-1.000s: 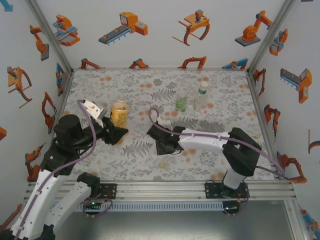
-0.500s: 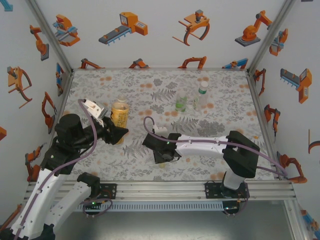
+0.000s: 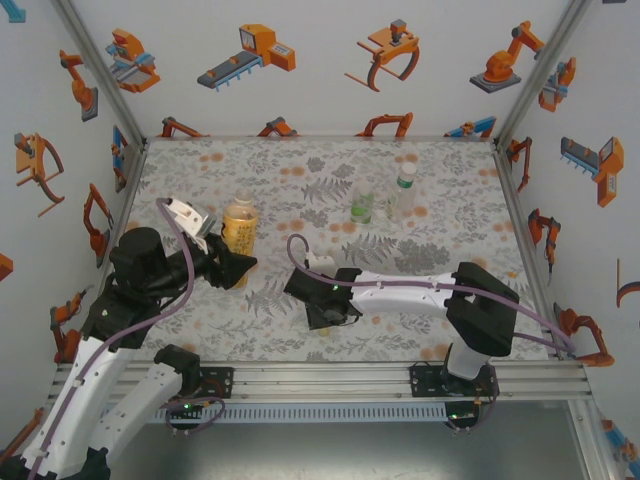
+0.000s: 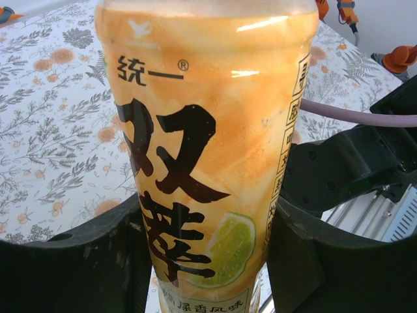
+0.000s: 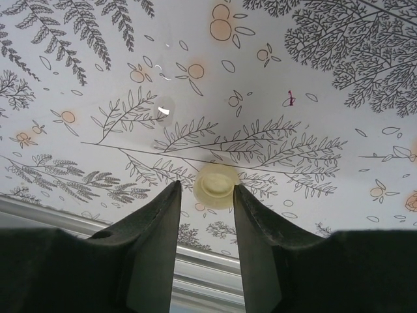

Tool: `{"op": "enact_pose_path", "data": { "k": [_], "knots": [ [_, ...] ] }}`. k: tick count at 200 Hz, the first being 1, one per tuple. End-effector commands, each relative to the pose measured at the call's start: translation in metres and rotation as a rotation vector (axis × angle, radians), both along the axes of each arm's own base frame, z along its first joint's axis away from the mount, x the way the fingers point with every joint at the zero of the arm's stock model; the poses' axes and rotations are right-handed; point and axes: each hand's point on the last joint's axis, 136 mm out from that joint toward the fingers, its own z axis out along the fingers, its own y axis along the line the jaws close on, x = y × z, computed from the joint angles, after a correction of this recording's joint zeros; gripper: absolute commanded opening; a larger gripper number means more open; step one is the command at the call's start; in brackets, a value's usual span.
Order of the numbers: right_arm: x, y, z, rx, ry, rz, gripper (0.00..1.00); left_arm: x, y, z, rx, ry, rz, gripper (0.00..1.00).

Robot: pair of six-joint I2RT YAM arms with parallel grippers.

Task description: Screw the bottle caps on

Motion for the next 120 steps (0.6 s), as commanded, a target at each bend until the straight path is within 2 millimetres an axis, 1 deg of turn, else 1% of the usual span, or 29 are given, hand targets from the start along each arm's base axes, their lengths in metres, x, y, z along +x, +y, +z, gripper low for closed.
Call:
{"op": "enact_pose_path", "data": {
  "k": [1, 77, 120],
  "knots": [
    [-0.007, -0.004, -0.006, -0.025, 0.024, -0.009, 0.38, 0.001, -0.003, 0.003, -0.022, -0.004, -0.009, 0.04],
    [-0.009, -0.009, -0.012, -0.05, 0.043, -0.028, 0.38, 0.002, -0.003, 0.001, -0.026, 0.001, -0.011, 0.04],
    [-0.011, -0.008, -0.017, -0.063, 0.06, -0.026, 0.39, 0.003, -0.004, 0.0, -0.026, 0.003, -0.009, 0.04]
  ]
}}
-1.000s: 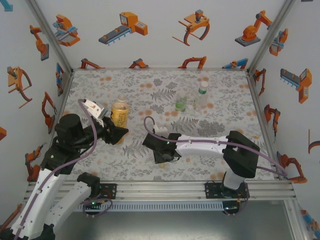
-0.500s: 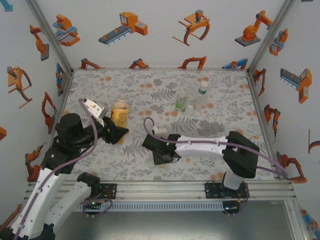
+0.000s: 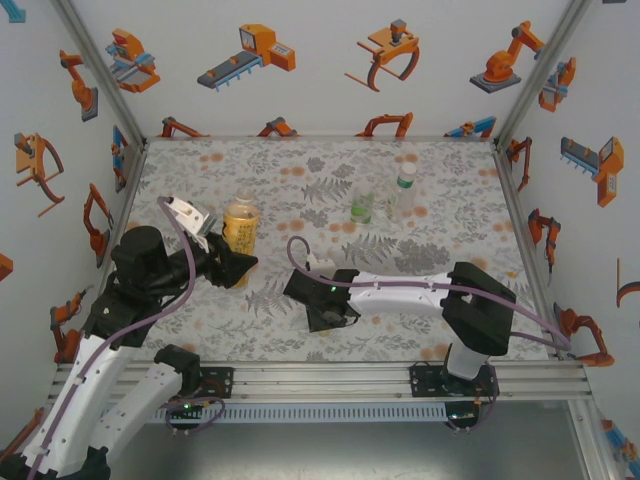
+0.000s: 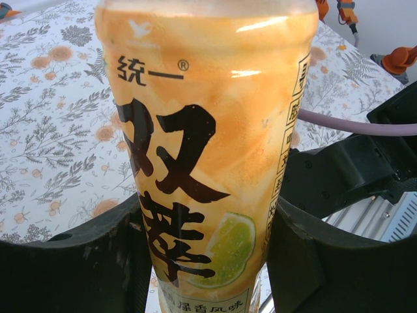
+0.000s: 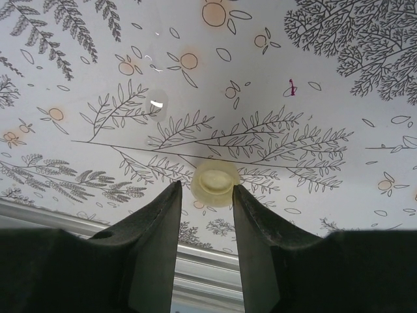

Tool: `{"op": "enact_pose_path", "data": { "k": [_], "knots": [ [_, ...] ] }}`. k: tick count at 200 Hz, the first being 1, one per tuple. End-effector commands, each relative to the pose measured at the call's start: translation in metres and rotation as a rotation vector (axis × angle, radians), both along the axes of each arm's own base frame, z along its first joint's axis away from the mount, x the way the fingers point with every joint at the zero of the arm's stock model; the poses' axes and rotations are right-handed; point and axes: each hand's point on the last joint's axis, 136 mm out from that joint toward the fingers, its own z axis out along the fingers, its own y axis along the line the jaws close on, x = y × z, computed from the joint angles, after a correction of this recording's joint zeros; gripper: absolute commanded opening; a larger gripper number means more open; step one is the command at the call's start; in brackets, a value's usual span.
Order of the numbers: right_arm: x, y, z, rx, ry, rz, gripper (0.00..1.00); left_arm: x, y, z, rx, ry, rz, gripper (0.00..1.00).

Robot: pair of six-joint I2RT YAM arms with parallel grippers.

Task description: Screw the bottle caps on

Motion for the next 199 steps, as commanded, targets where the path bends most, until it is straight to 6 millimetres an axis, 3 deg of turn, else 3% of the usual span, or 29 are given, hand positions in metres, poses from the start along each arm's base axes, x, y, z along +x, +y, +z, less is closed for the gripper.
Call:
{"op": "enact_pose_path", "data": {
  "k": [1, 71, 144, 199],
  "knots": [
    [-0.006, -0.005, -0.008, -0.041, 0.03, -0.006, 0.39, 0.001, -0.003, 0.002, -0.022, -0.005, -0.01, 0.04],
    [-0.007, -0.007, -0.013, -0.05, 0.037, -0.013, 0.41, 0.002, -0.003, 0.002, -0.02, -0.006, -0.009, 0.04],
    [0.003, -0.011, 0.014, -0.027, -0.039, -0.024, 0.42, 0.004, -0.004, 0.001, -0.02, -0.006, -0.01, 0.04],
    [-0.001, -0.014, 0.003, -0.049, -0.013, -0.029, 0.43, 0.005, -0.004, 0.001, -0.022, -0.003, -0.011, 0.04]
  ]
}}
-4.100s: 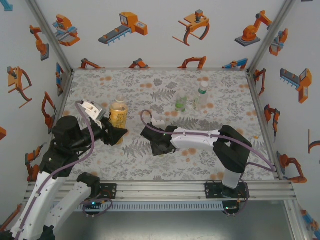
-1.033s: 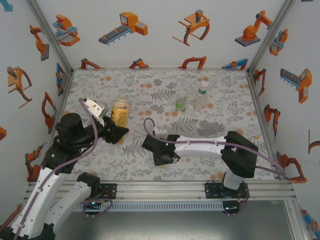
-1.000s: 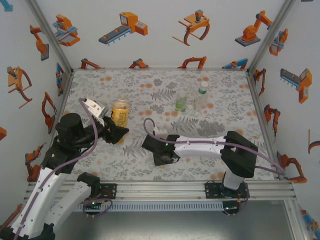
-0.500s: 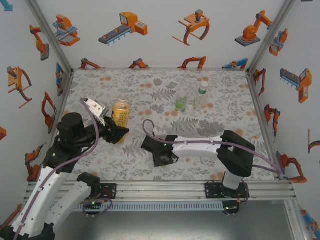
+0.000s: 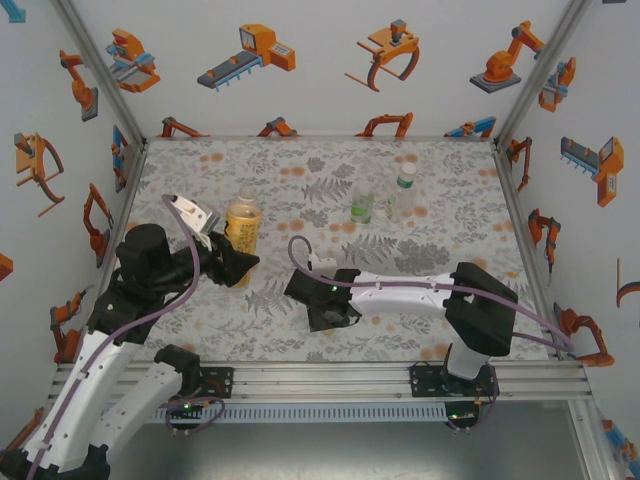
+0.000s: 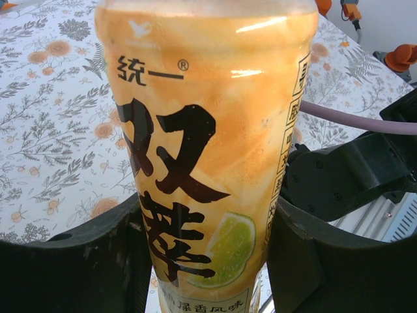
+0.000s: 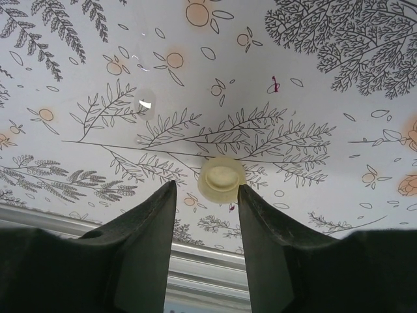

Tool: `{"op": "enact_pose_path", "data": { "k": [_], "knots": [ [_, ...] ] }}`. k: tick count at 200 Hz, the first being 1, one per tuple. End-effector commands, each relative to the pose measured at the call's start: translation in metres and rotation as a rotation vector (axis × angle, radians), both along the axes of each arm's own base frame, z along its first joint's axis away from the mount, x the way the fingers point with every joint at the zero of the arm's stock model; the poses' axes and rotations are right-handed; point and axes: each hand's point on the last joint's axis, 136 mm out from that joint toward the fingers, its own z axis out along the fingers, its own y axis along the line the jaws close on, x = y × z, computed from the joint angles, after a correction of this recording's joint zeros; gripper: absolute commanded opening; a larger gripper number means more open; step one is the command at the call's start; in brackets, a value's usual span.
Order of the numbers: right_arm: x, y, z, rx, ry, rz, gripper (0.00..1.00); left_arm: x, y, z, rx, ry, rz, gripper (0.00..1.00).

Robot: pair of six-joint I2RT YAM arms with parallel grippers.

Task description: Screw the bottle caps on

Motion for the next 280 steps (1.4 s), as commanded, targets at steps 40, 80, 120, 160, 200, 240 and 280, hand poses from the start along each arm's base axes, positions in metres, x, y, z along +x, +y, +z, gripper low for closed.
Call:
{"op": "enact_pose_path", "data": {
  "k": [40, 80, 120, 160, 200, 240, 280],
  "knots": [
    [-0.005, -0.008, -0.01, -0.042, 0.023, -0.022, 0.45, 0.0, -0.002, 0.006, -0.027, -0.016, -0.011, 0.04],
    [-0.006, -0.008, -0.014, -0.049, 0.034, -0.023, 0.46, 0.0, -0.002, 0.006, -0.028, -0.018, -0.008, 0.04],
    [-0.007, -0.011, -0.02, -0.059, 0.045, -0.032, 0.47, 0.0, -0.002, 0.005, -0.029, -0.015, -0.007, 0.04],
    [-0.008, -0.011, -0.025, -0.056, 0.058, -0.035, 0.46, -0.001, -0.002, 0.006, -0.031, -0.018, -0.008, 0.04],
    [-0.008, -0.014, -0.031, -0.046, 0.077, -0.05, 0.42, -0.001, -0.001, 0.006, -0.032, -0.019, -0.005, 0.04],
    [-0.008, -0.021, -0.037, -0.014, 0.098, -0.087, 0.32, -0.001, -0.001, 0.006, -0.031, -0.018, -0.006, 0.04],
    [-0.005, -0.029, -0.037, 0.049, 0.099, -0.132, 0.25, -0.001, -0.001, 0.006, -0.032, -0.016, -0.007, 0.04]
  ]
}}
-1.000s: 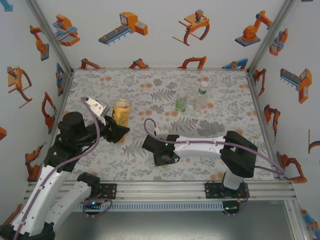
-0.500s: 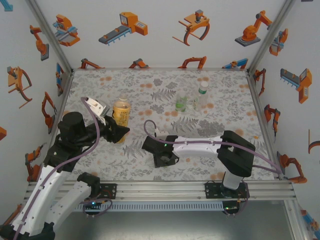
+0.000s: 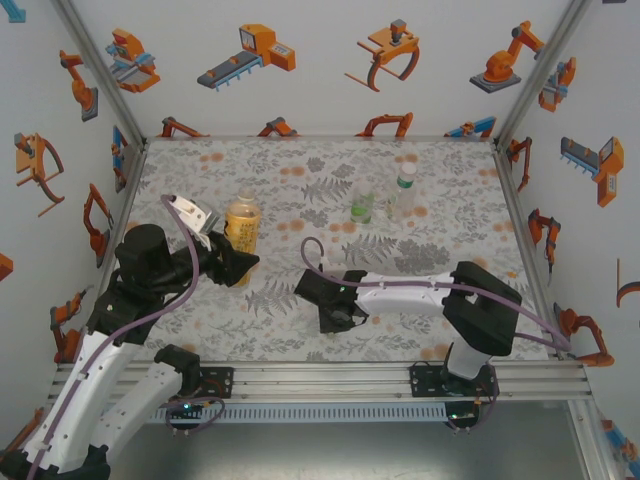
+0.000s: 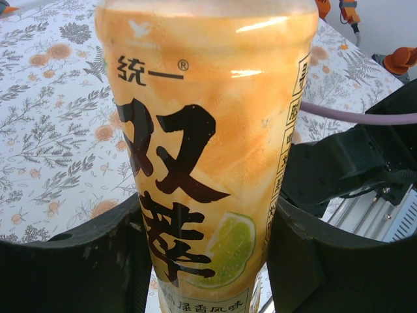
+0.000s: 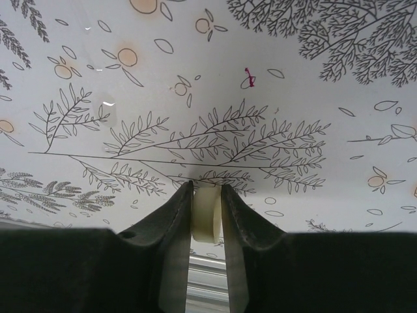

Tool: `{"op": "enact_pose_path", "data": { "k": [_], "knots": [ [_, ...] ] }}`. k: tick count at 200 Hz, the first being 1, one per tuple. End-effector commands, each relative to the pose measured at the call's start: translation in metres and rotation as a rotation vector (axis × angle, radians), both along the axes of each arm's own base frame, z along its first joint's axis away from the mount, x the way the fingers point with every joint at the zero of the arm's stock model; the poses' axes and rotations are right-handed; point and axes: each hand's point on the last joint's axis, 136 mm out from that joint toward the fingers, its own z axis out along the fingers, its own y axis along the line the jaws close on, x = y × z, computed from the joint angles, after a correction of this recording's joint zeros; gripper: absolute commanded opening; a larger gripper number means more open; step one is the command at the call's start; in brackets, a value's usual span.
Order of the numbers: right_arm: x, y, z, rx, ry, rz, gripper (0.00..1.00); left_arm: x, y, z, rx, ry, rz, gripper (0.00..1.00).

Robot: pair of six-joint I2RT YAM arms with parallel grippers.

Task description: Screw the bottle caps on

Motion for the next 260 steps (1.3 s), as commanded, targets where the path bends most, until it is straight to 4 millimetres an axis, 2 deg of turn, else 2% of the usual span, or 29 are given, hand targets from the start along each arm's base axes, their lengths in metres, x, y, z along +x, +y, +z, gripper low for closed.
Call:
{"op": "enact_pose_path", "data": {
  "k": [1, 42, 69, 89, 128, 146, 177, 212, 232, 260],
  "knots": [
    [-0.002, -0.012, -0.013, 0.009, 0.019, -0.051, 0.25, -0.001, -0.001, 0.004, -0.026, -0.009, -0.008, 0.04],
    [0.013, -0.012, -0.009, 0.155, -0.018, -0.112, 0.24, 0.0, -0.002, 0.004, -0.024, -0.007, -0.009, 0.04],
    [0.038, -0.007, 0.0, 0.329, -0.058, -0.179, 0.24, -0.001, -0.002, 0.006, -0.022, -0.011, -0.01, 0.04],
    [0.06, -0.012, 0.004, 0.403, -0.089, -0.24, 0.24, -0.001, -0.001, 0.007, -0.019, -0.007, -0.009, 0.04],
    [0.094, -0.027, -0.002, 0.51, -0.118, -0.345, 0.24, 0.002, -0.002, 0.006, -0.041, 0.037, 0.008, 0.05],
    [0.1, -0.038, -0.008, 0.492, -0.122, -0.375, 0.26, 0.002, -0.002, 0.005, -0.042, 0.046, 0.005, 0.05],
    [0.099, -0.069, -0.02, 0.374, -0.123, -0.399, 0.31, 0.002, 0.0, 0.005, -0.037, 0.041, 0.017, 0.05],
    [0.095, -0.102, -0.017, 0.198, -0.148, -0.38, 0.41, 0.001, 0.001, 0.005, -0.035, 0.041, 0.021, 0.06],
    [0.097, -0.104, -0.008, 0.148, -0.149, -0.345, 0.41, 0.002, 0.001, 0.002, -0.037, 0.049, 0.023, 0.06],
    [0.103, -0.091, 0.0, 0.084, -0.106, -0.266, 0.41, 0.005, 0.002, 0.0, -0.046, 0.071, 0.044, 0.05]
  ]
}}
